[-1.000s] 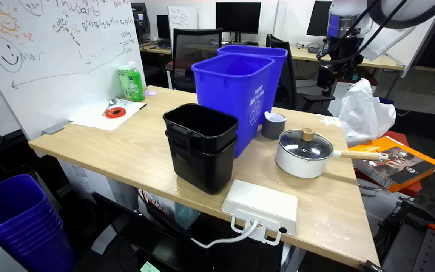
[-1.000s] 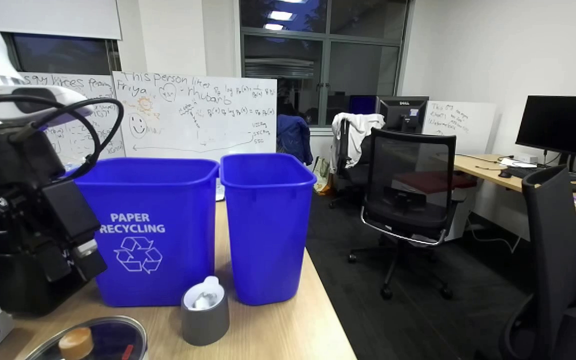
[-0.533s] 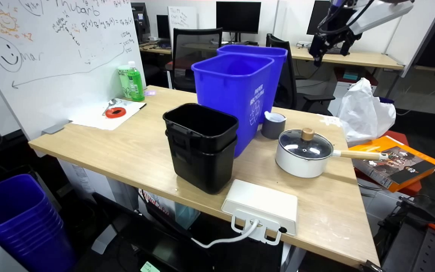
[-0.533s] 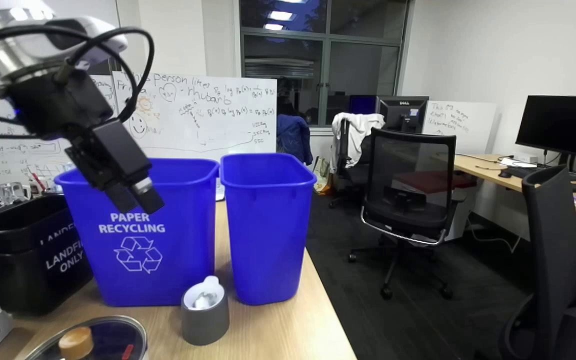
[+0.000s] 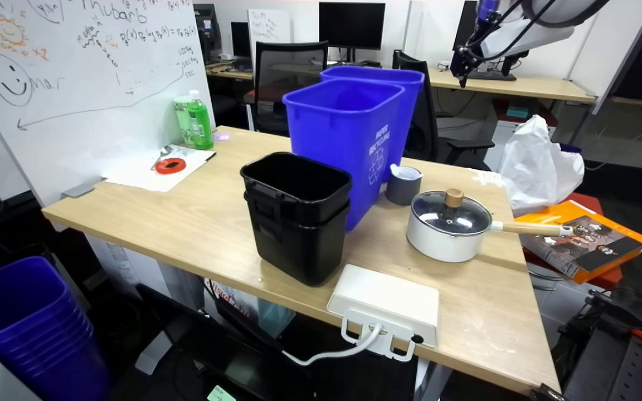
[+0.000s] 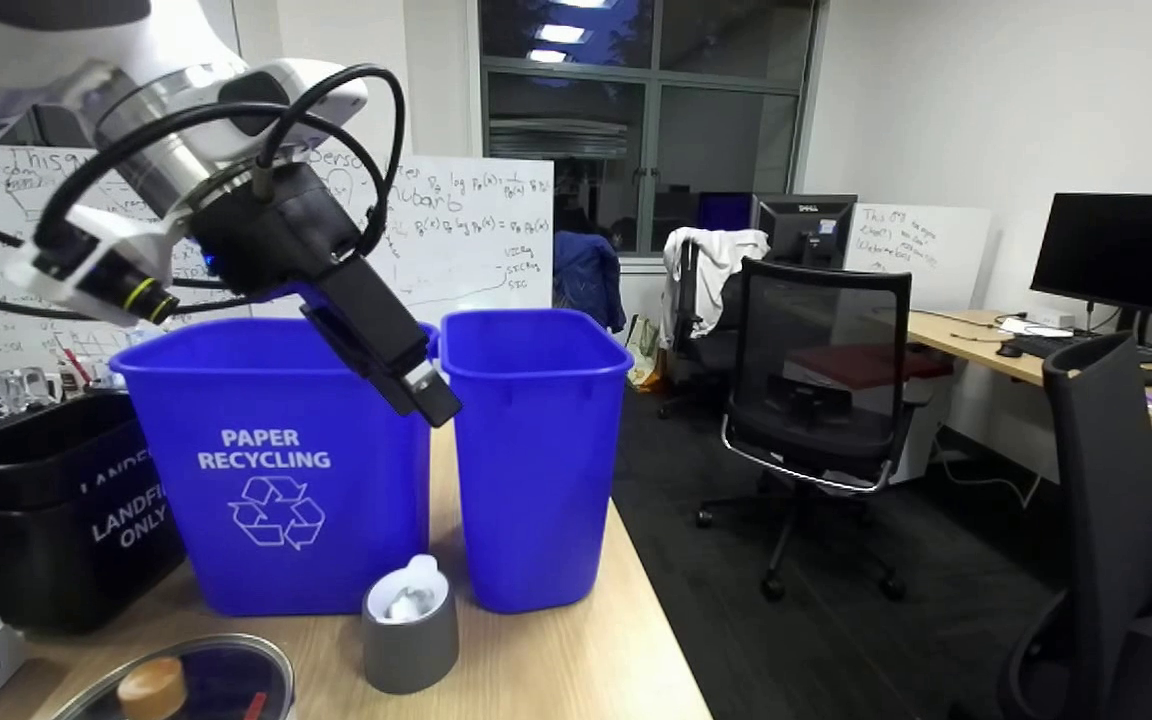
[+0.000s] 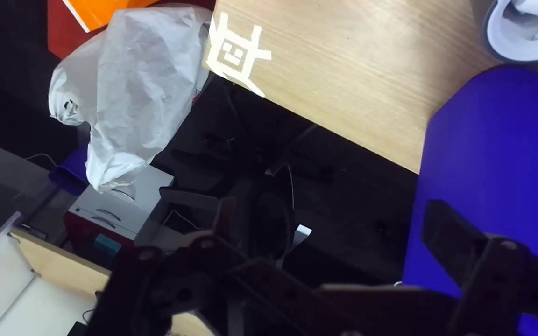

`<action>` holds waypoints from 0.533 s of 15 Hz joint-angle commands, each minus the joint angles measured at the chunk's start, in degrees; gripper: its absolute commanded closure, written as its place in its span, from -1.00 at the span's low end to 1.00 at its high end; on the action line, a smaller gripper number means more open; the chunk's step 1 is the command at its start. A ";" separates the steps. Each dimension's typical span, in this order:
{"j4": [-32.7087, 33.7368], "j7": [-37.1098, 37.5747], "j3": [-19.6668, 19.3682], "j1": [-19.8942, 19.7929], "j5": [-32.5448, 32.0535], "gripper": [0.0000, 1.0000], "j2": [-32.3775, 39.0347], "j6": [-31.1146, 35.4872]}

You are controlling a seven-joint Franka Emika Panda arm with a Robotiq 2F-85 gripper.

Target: Place the right blue bin in the left one

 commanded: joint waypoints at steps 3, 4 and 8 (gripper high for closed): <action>-0.12 -0.22 -0.83 0.89 0.12 -1.00 -0.80 -0.12; -0.18 -0.22 -0.85 0.89 0.12 -1.00 -0.81 -0.12; 0.45 0.88 -0.76 1.01 0.30 -1.00 -0.27 -0.72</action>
